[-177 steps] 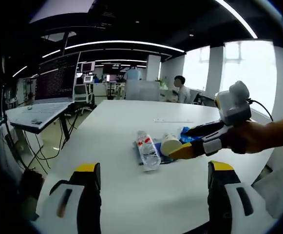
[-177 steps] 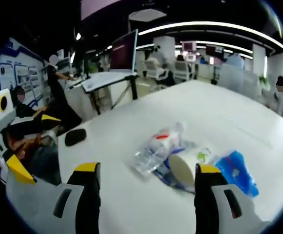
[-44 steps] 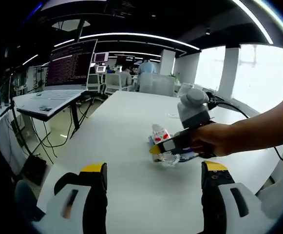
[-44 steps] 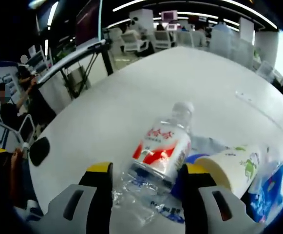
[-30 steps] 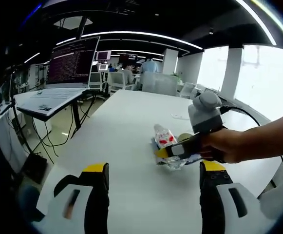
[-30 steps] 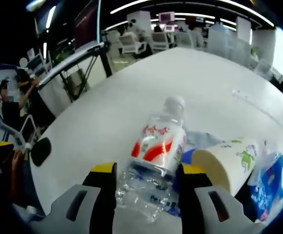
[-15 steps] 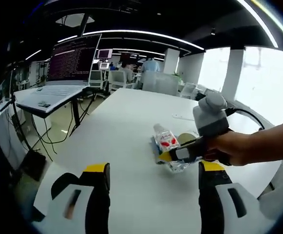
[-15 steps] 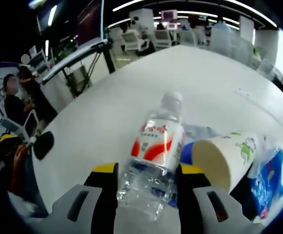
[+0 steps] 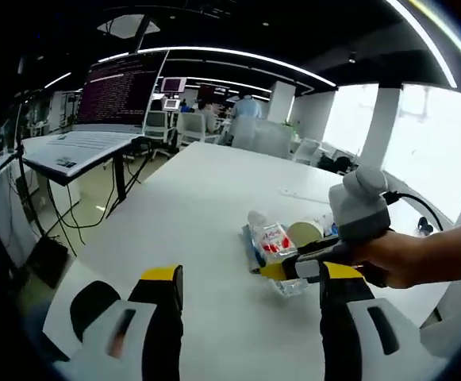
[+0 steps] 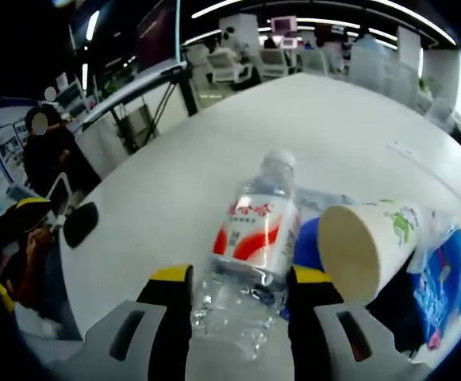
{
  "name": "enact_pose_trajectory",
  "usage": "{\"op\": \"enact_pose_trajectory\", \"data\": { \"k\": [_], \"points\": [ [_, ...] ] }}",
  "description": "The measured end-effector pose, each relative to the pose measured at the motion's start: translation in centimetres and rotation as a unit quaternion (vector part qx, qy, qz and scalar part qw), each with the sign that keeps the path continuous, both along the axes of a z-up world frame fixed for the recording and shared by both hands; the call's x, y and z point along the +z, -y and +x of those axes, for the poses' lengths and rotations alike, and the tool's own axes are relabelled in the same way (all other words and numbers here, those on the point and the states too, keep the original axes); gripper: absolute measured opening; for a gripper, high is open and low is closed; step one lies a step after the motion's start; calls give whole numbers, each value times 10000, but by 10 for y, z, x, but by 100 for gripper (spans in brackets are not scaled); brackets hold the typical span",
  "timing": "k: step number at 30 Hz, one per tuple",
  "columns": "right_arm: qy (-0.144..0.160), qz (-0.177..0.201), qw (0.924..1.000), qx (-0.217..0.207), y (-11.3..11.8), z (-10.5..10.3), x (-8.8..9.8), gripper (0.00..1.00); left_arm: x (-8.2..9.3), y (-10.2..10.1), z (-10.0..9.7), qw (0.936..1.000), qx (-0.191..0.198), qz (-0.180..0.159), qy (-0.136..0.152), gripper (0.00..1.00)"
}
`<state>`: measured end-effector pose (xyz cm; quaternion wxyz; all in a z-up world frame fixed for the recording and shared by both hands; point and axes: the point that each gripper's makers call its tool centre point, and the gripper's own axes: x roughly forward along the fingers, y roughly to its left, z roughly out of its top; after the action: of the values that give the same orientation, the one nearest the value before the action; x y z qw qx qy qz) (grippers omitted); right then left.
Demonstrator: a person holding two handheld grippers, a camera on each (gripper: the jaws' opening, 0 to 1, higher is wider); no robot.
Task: Arrange the tabletop items into an orderly group along one side of the table until the central work area is clear of visible clutter.
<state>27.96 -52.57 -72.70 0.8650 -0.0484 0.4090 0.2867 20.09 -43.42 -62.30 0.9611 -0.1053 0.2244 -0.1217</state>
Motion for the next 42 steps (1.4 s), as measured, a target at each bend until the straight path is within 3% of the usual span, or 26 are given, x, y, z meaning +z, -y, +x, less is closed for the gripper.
{"op": "enact_pose_trajectory", "data": {
  "k": [12,42],
  "points": [
    [-6,57,10000,38,1,-8,0,44,-4,3,15,9999,-21,-94,-37,67],
    [-68,354,9986,379,7,-30,0,44,-45,33,51,9966,-338,-563,-505,64]
  ]
}}
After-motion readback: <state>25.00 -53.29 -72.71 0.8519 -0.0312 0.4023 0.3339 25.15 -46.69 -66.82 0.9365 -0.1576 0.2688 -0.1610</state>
